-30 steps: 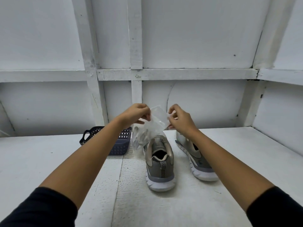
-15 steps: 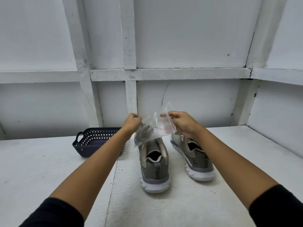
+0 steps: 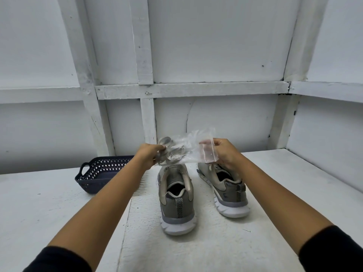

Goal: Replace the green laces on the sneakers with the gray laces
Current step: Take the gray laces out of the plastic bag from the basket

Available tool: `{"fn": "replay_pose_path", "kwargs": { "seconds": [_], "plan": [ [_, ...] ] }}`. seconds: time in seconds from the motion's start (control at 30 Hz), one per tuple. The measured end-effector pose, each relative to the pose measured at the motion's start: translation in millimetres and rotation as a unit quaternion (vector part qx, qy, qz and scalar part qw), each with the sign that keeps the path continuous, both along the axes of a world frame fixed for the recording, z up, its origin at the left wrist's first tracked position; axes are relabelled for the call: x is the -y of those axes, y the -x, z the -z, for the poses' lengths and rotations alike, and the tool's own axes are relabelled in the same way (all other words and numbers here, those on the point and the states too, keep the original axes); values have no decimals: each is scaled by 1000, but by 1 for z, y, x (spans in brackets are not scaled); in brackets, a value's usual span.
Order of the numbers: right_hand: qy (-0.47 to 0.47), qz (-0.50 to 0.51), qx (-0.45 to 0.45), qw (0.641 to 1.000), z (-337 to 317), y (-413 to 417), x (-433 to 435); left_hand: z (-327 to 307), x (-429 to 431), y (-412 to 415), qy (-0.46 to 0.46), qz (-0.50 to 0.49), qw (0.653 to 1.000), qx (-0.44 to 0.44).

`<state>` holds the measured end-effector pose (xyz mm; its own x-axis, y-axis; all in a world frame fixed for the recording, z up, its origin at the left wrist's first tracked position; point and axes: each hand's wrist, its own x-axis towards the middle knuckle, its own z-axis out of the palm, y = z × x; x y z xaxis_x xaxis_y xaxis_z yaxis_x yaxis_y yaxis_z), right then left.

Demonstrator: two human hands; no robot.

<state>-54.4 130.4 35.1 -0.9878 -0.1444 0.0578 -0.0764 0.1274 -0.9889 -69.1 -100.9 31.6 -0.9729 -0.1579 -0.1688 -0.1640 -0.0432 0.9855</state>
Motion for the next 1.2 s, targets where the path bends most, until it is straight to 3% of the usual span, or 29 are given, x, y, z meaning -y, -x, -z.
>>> {"fn": "replay_pose_path", "kwargs": {
  "seconds": [0.1, 0.27, 0.6, 0.8, 0.9, 1.1, 1.2],
  "plan": [
    [0, -19, 8, 1000, 6, 2, -5, -11, 0, -6, -26, 9, 998, -54],
    [28, -9, 37, 999, 24, 4, -4, -39, -1, -18, 87, 84, 986, -118],
    [173, 1, 69, 982, 19, 5, 12, -63, -2, -18, 38, 37, 986, -161],
    [117, -31, 65, 991, 25, 6, 25, -56, 0, -28, 105, 105, 982, -114],
    [88, -50, 27, 994, 22, 5, 27, -46, 1, -32, 71, 117, 984, -111],
    [-114, -31, 33, 993, 12, 6, 36, -26, 6, -36, -11, 168, 979, -119],
    [-42, -39, 64, 996, 12, 3, 44, -21, 10, -36, -24, 180, 976, -123]
  ]
}}
